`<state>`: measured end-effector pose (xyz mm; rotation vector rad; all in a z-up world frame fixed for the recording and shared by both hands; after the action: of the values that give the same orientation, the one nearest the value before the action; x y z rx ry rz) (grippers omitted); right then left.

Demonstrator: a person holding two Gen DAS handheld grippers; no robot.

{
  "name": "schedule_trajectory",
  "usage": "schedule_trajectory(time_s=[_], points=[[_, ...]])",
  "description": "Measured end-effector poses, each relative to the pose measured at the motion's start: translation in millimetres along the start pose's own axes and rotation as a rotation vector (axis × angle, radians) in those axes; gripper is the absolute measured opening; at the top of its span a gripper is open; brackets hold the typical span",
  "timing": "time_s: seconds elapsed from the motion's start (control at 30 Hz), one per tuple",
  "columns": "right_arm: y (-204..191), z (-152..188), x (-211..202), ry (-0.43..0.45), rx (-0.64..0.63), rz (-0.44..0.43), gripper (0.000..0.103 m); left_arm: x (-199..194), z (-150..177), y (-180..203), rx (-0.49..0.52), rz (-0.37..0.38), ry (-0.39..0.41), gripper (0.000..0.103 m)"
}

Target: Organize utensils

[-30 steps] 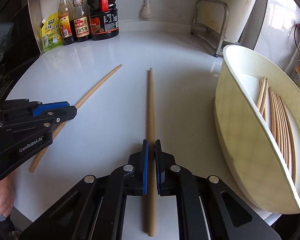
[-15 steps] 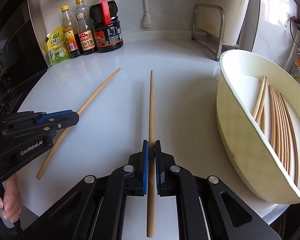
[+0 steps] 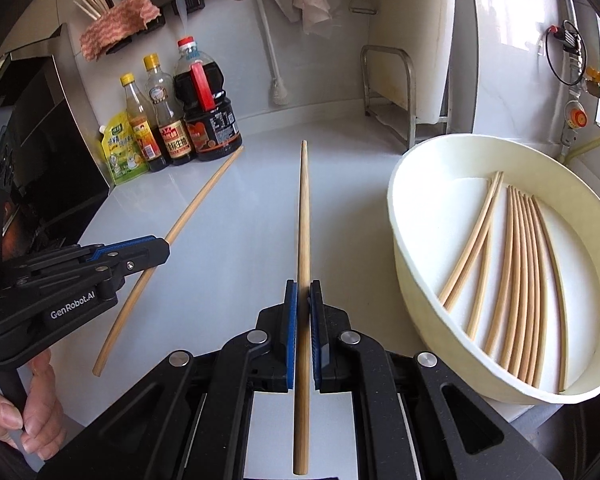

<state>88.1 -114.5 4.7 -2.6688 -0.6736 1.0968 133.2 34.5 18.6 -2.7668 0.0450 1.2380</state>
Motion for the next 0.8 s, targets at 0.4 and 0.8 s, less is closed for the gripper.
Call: schedule_trajectory(time_s=[0.4, 0.8], points=[[88, -34, -70, 0.153, 0.173, 0.136, 0.006, -22, -60, 103, 0.084, 0.148, 0.076, 0.007], [175, -30, -86, 0.152, 0.317, 0.257, 0.006, 13, -88, 209, 0.199, 0.205, 0.040, 0.007]])
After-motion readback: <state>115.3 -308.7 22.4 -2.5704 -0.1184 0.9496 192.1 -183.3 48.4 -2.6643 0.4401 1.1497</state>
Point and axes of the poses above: each gripper's, at about its wrist camera, not at the fingertips, and x roughly the way its jaws point, y to its right, z to its underside, the point moved 3 cm from there along x, roughly the way its jaws point, and after that the axes turned 14 degrees about -z, right-handed, at the moved point
